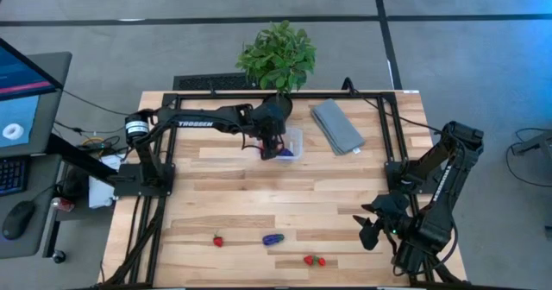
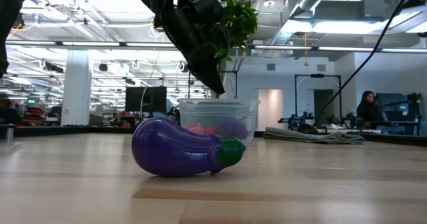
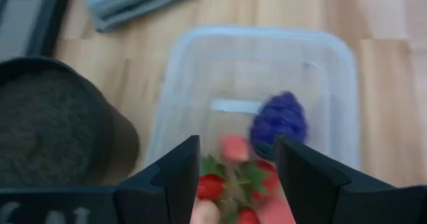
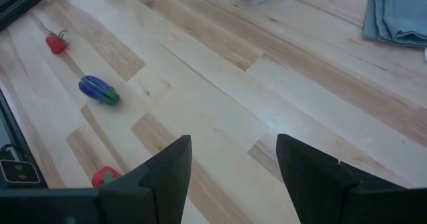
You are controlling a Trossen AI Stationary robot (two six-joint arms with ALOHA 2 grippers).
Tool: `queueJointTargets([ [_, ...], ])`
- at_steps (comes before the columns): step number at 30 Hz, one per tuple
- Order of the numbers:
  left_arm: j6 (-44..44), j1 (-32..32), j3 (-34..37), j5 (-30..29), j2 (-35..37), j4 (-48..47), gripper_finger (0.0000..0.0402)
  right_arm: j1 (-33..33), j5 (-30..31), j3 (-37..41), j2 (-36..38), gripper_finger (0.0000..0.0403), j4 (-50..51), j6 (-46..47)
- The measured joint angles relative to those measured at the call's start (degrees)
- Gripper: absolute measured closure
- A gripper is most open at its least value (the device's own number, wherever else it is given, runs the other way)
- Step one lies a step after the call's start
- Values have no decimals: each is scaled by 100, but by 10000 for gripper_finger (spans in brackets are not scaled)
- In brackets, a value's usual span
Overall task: Pick and placing Produce into tupperware
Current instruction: Put the left red strawberry into the transparent bin
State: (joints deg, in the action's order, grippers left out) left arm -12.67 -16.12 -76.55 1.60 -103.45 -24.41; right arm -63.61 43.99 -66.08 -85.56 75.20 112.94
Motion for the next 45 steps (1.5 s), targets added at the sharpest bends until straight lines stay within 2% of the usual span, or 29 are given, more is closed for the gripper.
queueJointTargets([
  [3, 1, 19, -3, 259, 192, -261, 219, 0, 0, 0, 0, 159, 36, -33],
  [7, -45, 124, -4, 363, 621, -1093, 219, 0, 63, 0, 2, 159, 152, -37],
  [15, 4, 626, -4, 327, 1696, -2324, 219, 239, 412, 0, 2, 159, 456, -70],
  [20, 422, 1047, -4, 178, 2306, -2757, 219, 451, 579, 119, 2, 159, 452, -92],
  [32, 2041, 2381, -4, -1053, 3302, -3972, 219, 753, 1069, 351, 2, 159, 410, -201],
  [45, 4506, 4587, 69, -2944, 3607, -4789, 219, 752, 1326, 529, 2, 159, 347, -215],
])
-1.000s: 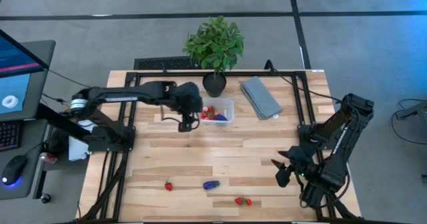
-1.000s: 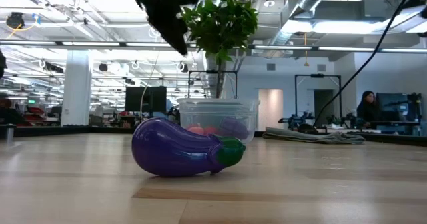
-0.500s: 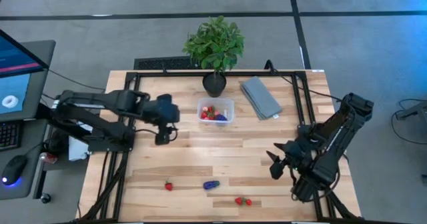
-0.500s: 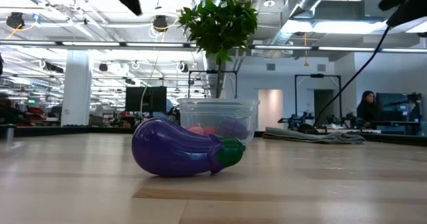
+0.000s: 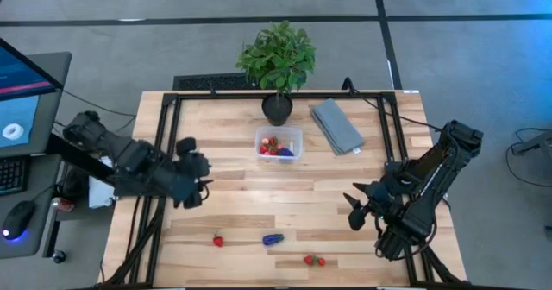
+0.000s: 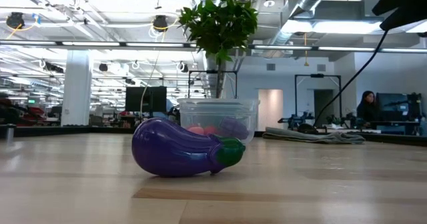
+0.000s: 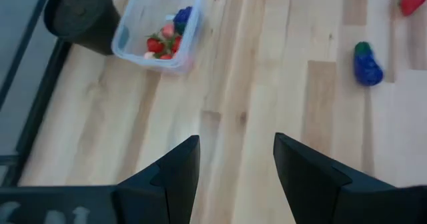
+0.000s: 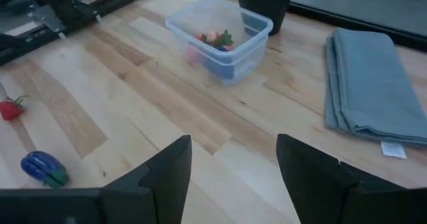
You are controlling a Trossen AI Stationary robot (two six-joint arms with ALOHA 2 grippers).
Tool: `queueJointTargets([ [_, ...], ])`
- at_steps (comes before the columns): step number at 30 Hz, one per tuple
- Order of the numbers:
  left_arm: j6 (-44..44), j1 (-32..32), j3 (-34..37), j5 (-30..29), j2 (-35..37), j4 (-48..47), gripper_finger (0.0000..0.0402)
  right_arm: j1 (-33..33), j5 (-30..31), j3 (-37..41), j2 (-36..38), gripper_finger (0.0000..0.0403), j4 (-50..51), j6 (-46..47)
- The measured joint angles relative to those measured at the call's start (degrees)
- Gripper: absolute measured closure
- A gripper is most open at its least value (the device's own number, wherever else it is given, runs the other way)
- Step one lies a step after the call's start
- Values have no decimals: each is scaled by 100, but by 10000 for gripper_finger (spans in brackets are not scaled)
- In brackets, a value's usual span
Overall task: Pick and placing Produce into tupperware
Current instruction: Put the left red strawberry into the transparent bin
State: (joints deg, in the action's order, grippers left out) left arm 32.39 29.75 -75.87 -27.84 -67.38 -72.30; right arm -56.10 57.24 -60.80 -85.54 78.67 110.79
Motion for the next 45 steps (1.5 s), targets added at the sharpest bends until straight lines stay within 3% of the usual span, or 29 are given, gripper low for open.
queueJointTargets([
  [4, 944, 612, 553, -140, -8, 66, 219, 0, 43, 0, 0, 159, 34, -25],
  [8, 1674, 1164, 1301, -148, -7, 840, 219, -13, 112, 2, 0, 159, 33, -27],
  [17, 2366, 1978, 2533, 13, -10, 2480, 219, -13, 105, 0, 123, 159, 36, -51],
  [24, 1735, 2303, 3166, 652, -10, 3305, 219, -12, 69, 0, 394, 159, 31, -331],
  [31, 195, 2282, 3354, 714, -61, 3738, 219, -11, 61, 0, 503, 159, 15, -434],
  [38, -1115, 1914, 3356, 1675, -817, 4100, 219, -11, -18, 0, 503, 159, -99, -434],
  [45, -1637, 1753, 3079, 1823, -1561, 4339, 219, -11, -192, 0, 502, 159, -279, -482],
])
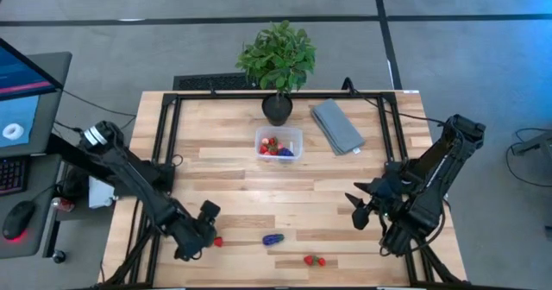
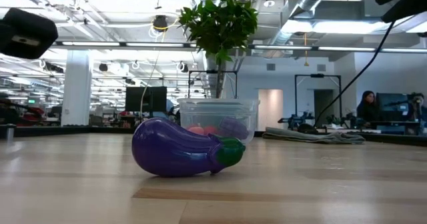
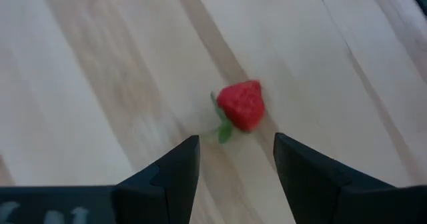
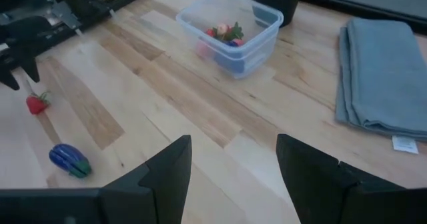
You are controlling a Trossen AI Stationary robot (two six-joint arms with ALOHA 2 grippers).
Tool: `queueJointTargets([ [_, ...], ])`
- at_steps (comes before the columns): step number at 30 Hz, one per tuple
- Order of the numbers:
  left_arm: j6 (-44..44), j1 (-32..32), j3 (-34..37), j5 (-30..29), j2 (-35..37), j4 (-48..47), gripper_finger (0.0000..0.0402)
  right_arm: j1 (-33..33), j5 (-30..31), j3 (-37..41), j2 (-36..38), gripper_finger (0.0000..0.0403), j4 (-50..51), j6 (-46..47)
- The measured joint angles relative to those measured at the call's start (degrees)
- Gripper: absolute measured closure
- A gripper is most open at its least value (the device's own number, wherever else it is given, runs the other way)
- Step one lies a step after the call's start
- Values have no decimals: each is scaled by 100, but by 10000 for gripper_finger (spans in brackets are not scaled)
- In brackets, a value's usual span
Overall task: Pick and placing Produce into tupperware
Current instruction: Put the left red strawberry into the transparent bin
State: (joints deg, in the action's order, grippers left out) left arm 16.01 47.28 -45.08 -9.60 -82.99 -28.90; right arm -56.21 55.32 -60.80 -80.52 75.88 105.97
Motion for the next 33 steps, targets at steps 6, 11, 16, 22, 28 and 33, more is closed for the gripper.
queueJointTargets([
  [6, -424, -41, -64, 153, -244, 37, 219, 0, -25, 0, -2, 159, -4, -11],
  [11, -341, -188, -104, 177, -255, 37, 218, -2, -130, 0, -2, 159, -9, -13],
  [16, -757, -289, -194, 317, -255, 40, 199, -4, -130, 0, -4, 159, -9, -11],
  [22, -1052, -292, -204, 328, -255, 39, 164, -4, -130, 0, -4, 159, -33, -7],
  [28, -1413, -314, -203, 328, -255, 57, 140, -4, -130, 0, -29, 159, -55, -7],
  [33, -1616, -434, -204, 328, -255, 216, 136, 0, -130, 0, -43, 159, -109, -47],
])
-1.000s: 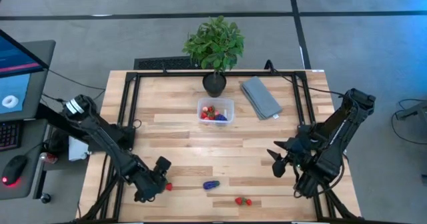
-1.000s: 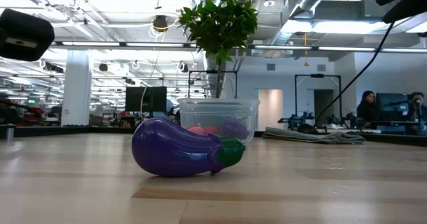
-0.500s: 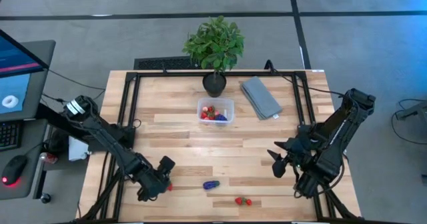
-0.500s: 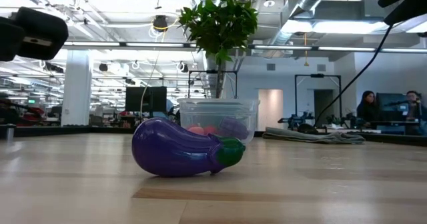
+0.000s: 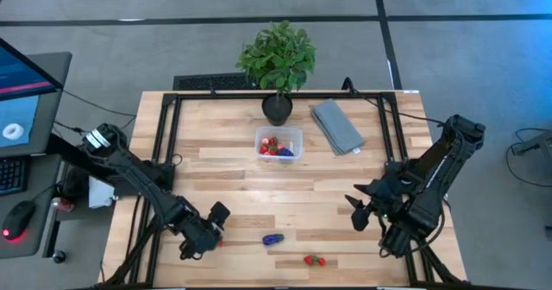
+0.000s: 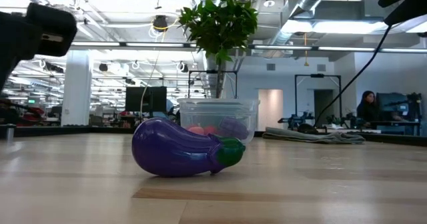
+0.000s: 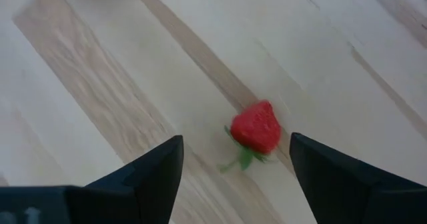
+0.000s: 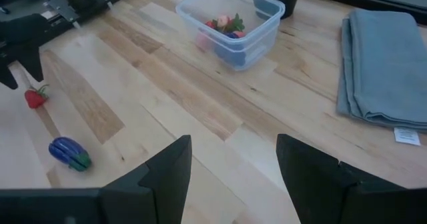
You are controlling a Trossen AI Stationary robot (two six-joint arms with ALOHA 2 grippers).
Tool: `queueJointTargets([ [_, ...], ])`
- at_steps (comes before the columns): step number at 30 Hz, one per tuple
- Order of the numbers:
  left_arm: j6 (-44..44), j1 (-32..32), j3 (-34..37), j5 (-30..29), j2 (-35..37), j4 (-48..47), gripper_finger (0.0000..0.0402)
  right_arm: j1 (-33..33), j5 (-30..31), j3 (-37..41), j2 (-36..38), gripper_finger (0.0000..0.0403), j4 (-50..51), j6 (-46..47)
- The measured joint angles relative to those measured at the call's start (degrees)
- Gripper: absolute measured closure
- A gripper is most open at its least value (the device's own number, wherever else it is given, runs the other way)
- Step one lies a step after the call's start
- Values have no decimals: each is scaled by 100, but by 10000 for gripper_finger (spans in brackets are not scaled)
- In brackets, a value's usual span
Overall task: Pick and placing Produce into tupperware
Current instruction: Put the left red strawberry into the transparent bin
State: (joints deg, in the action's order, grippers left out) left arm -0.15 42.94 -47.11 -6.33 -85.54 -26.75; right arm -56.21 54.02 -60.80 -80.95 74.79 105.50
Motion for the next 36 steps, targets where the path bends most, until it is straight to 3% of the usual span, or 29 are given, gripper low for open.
queueJointTargets([
  [4, -211, -132, 0, 21, 0, 139, 136, 4, 2, 0, 0, 159, -51, -94],
  [12, -489, -201, -33, 632, -353, 163, 136, -6, 2, 0, 0, 159, -77, -98],
  [20, -555, -207, -304, 435, -754, 193, 136, -119, 2, 0, 0, 159, -140, -99],
  [36, -539, -253, -304, 763, -750, 184, 156, -149, 2, 0, 0, 159, -144, -101],
])
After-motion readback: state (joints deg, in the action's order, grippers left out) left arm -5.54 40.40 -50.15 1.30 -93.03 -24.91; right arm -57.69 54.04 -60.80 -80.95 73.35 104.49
